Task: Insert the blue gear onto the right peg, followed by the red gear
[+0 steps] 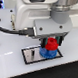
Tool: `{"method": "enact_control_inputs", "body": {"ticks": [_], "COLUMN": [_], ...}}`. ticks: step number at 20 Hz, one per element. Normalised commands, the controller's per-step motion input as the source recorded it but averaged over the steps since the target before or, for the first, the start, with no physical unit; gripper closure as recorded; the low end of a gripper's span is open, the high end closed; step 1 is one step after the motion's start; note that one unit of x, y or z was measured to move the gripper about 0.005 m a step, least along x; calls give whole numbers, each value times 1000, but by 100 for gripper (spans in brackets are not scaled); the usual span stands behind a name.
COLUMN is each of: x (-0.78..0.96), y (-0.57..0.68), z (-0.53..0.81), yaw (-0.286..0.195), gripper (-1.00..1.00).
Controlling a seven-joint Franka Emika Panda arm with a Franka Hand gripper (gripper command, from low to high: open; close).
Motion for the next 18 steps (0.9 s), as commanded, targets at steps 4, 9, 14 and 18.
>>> {"method": "enact_control_inputs", "body": {"ticks": [4,9,14,18], "x": [13,14,2,7], "y": [4,39,38,5], "z": [-17,-83,343,124], "yaw": [0,0,0,0], "gripper": [100,100,100,100]}}
